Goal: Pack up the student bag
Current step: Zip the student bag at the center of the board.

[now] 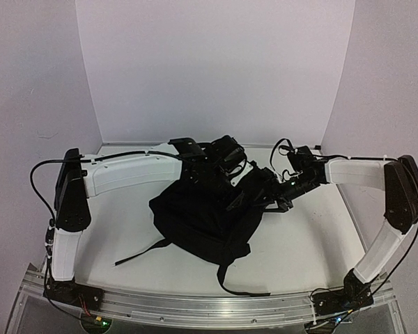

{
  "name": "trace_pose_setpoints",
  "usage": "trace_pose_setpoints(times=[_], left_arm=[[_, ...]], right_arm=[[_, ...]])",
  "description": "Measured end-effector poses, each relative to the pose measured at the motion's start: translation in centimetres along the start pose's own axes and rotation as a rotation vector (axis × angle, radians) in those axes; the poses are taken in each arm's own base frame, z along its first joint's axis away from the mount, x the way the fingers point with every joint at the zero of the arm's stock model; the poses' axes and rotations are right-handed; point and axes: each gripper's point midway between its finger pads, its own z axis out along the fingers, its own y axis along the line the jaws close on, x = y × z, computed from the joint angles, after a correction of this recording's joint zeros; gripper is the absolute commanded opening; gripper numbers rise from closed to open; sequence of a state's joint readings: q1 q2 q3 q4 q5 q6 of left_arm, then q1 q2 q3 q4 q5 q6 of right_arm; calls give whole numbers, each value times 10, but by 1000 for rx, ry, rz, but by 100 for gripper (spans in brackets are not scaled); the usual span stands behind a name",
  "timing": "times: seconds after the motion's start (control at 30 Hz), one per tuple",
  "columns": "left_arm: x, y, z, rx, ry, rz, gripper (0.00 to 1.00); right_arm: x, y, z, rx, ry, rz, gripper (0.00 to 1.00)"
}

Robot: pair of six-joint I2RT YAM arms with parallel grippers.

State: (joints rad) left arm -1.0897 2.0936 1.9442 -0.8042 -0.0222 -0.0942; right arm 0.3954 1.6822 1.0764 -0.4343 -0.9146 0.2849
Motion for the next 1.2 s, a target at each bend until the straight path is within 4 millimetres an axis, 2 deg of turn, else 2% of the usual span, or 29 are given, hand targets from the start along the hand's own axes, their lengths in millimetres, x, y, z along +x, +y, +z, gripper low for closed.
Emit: trace_pose_setpoints(times=[0.3,0.53,0.8,0.93,1.1,1.2], left_arm=[[-12,3,13,-18,4,36,37],[-4,5,29,-31,45,42,35],[-2,9,35,-56,59,43,18],[-3,15,34,-91,57,44,1],[-4,22,34,-126,52,34,0],[-5,24,34,-137,49,26,0]], right_arm=[[-6,-4,7,-9,11,24,62],[-8,-5,9,-12,11,32,60],[-11,-7,13,-14,16,45,59],[-11,-8,14,-12,17,49,59],[-15,-7,17,-5,18,52,55],[-17,-9,20,9,19,57,45]])
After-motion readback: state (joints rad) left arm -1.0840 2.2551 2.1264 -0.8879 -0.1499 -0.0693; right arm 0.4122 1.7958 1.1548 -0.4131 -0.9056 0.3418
